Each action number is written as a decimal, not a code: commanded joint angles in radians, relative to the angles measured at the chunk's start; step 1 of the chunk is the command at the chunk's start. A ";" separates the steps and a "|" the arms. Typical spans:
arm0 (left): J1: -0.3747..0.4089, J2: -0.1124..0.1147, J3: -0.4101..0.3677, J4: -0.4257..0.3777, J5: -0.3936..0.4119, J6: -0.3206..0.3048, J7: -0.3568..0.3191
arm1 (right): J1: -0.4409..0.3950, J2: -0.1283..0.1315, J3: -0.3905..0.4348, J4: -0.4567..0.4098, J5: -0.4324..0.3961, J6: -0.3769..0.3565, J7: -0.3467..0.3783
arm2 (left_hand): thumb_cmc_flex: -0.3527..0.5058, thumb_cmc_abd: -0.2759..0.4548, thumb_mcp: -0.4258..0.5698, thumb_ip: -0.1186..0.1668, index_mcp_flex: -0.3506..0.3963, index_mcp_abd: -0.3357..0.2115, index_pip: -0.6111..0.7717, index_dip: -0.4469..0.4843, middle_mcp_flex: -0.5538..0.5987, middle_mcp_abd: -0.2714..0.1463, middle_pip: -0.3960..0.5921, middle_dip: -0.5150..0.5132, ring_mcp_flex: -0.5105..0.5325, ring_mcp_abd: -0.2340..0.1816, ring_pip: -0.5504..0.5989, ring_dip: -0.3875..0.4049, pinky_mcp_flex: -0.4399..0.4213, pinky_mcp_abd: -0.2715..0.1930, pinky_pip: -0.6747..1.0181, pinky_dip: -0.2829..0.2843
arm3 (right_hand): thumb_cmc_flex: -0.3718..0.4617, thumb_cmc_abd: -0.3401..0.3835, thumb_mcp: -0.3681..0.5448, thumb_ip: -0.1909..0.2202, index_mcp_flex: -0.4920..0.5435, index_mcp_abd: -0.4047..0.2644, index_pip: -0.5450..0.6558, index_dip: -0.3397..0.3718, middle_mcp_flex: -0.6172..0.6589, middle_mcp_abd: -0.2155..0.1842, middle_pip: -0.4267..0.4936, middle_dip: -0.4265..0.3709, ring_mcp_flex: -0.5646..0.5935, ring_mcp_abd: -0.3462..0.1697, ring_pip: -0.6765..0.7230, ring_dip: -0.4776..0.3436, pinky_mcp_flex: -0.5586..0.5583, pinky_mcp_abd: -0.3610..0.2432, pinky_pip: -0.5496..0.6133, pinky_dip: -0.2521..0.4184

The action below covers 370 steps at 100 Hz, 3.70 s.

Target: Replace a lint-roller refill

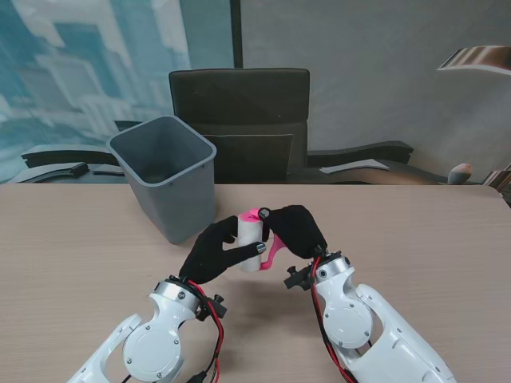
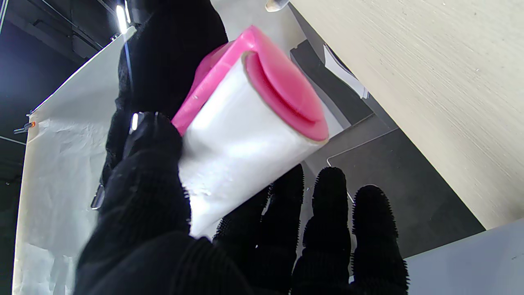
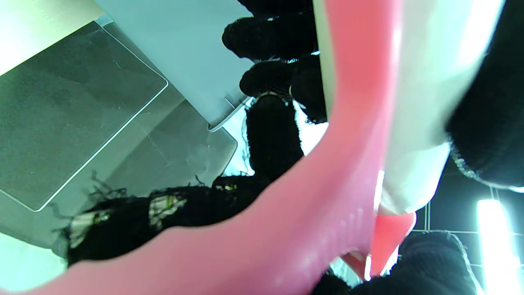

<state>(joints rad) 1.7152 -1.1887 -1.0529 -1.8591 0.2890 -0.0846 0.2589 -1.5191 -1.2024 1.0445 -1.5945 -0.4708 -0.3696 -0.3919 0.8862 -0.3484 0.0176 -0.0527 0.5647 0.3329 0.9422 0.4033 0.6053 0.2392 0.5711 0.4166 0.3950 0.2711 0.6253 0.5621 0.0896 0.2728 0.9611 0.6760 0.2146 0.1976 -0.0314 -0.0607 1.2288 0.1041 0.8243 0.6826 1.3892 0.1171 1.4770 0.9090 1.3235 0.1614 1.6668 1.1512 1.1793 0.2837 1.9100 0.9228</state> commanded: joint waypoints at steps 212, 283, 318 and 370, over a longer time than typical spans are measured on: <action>-0.102 0.033 -0.037 0.222 0.438 -0.288 0.144 | -0.073 0.043 0.087 -0.089 -0.201 0.001 0.033 | 0.172 0.103 0.143 0.050 0.087 -0.222 0.213 0.017 0.029 -0.052 0.019 0.034 0.025 -0.031 0.027 0.008 0.017 -0.024 0.035 -0.011 | 0.365 -0.471 0.452 0.049 -0.392 -0.052 -0.349 0.022 -0.566 0.120 -0.764 -0.379 -0.437 -0.007 -0.994 -0.629 -0.770 0.061 -0.619 -0.322; -0.098 0.032 -0.036 0.222 0.441 -0.301 0.153 | -0.081 0.041 0.098 -0.092 -0.211 -0.013 0.014 | 0.174 0.102 0.142 0.051 0.088 -0.221 0.212 0.017 0.029 -0.051 0.019 0.033 0.026 -0.030 0.027 0.007 0.016 -0.023 0.036 -0.014 | 0.342 -0.367 0.403 0.045 -0.371 -0.034 -0.341 0.019 -0.549 0.129 -0.763 -0.378 -0.429 0.004 -0.979 -0.621 -0.758 0.064 -0.613 -0.309; -0.094 0.032 -0.033 0.218 0.442 -0.309 0.156 | -0.069 0.040 0.074 -0.080 -0.188 -0.015 0.032 | 0.171 0.098 0.142 0.052 0.092 -0.224 0.213 0.017 0.032 -0.053 0.020 0.033 0.029 -0.032 0.028 0.007 0.019 -0.024 0.038 -0.015 | 0.359 -0.368 0.394 0.048 -0.361 -0.035 -0.335 0.020 -0.544 0.129 -0.763 -0.379 -0.427 0.006 -0.979 -0.620 -0.757 0.066 -0.613 -0.308; -0.124 0.041 -0.027 0.252 0.503 -0.312 0.172 | -0.095 0.048 0.126 -0.087 -0.234 -0.049 0.019 | 0.173 0.100 0.144 0.051 0.090 -0.224 0.217 0.018 0.031 -0.050 0.019 0.033 0.028 -0.029 0.028 0.007 0.018 -0.021 0.039 -0.016 | 0.382 -0.367 0.374 0.051 -0.358 -0.023 -0.342 0.009 -0.559 0.126 -0.789 -0.398 -0.444 0.002 -1.016 -0.638 -0.767 0.051 -0.637 -0.320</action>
<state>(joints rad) 1.5965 -1.1492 -1.0783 -1.6060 0.8043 -0.3935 0.4425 -1.5948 -1.1638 1.1501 -1.6675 -0.7147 -0.3976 -0.3893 0.8862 -0.3503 0.0176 -0.0530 0.5662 0.3237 0.9444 0.3929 0.6100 0.2291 0.5771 0.4166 0.3977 0.2623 0.6368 0.5621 0.1103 0.2727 0.9739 0.6707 0.5671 -0.1925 0.3723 -0.0607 0.8691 0.0745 0.4870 0.7034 0.8406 0.2461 0.7072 0.5221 0.8790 0.2589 0.6692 0.5201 0.4233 0.3542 1.2926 0.6064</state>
